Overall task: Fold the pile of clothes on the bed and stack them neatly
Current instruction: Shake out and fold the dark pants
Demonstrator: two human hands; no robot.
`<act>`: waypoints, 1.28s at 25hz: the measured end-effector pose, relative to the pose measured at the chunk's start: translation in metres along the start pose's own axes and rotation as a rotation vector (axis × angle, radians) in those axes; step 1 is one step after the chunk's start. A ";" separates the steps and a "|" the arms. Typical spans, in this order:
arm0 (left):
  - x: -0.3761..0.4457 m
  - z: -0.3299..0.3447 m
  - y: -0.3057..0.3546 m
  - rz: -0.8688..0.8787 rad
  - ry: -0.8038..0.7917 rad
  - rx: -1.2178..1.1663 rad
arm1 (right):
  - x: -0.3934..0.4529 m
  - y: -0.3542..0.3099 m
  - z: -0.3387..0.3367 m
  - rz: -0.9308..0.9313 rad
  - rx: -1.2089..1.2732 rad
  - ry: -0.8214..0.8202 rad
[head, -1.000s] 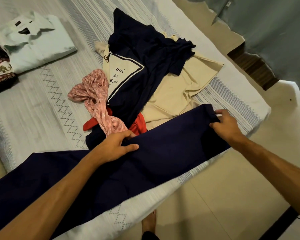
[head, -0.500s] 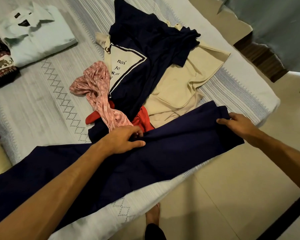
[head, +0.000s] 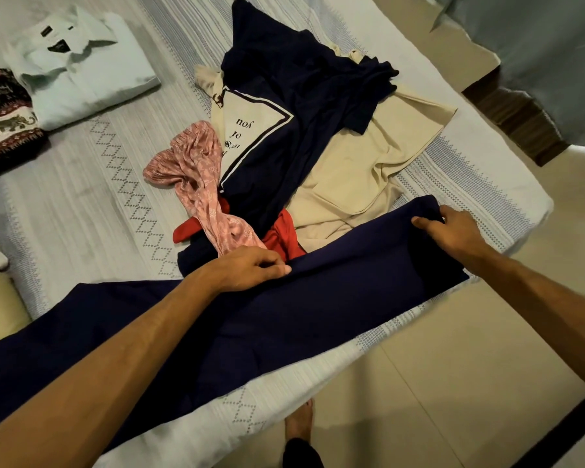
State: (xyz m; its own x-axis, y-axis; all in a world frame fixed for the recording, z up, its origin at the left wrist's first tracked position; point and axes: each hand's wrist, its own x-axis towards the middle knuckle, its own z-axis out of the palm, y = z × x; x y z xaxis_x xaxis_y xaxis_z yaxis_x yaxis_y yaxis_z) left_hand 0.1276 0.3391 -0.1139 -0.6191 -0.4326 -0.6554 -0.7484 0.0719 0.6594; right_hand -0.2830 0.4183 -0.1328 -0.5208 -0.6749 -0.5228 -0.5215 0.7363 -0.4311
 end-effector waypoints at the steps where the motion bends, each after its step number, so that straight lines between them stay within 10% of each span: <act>1: -0.001 0.000 -0.002 0.031 -0.002 0.001 | 0.001 0.001 -0.001 -0.002 0.003 -0.019; 8: 0.008 0.012 -0.002 0.181 0.192 0.480 | -0.014 0.004 -0.027 0.069 0.327 -0.320; 21: 0.028 0.033 -0.025 0.073 0.634 0.070 | -0.020 0.006 -0.024 0.139 0.517 -0.260; 25: -0.007 0.072 0.000 0.217 0.986 0.384 | -0.024 0.013 -0.031 0.100 0.442 -0.103; 29: -0.051 0.159 -0.032 0.319 0.602 0.856 | -0.030 0.012 -0.033 0.101 0.469 -0.061; 32: -0.051 0.187 -0.057 0.235 0.614 0.881 | -0.030 0.012 -0.032 0.173 0.526 -0.136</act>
State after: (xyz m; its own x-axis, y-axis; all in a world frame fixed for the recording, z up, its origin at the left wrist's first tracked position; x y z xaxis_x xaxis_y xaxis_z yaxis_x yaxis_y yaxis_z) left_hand 0.1576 0.5256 -0.1869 -0.7275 -0.6799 -0.0922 -0.6861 0.7219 0.0900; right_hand -0.2957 0.4455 -0.0985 -0.4591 -0.5556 -0.6932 -0.0115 0.7839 -0.6208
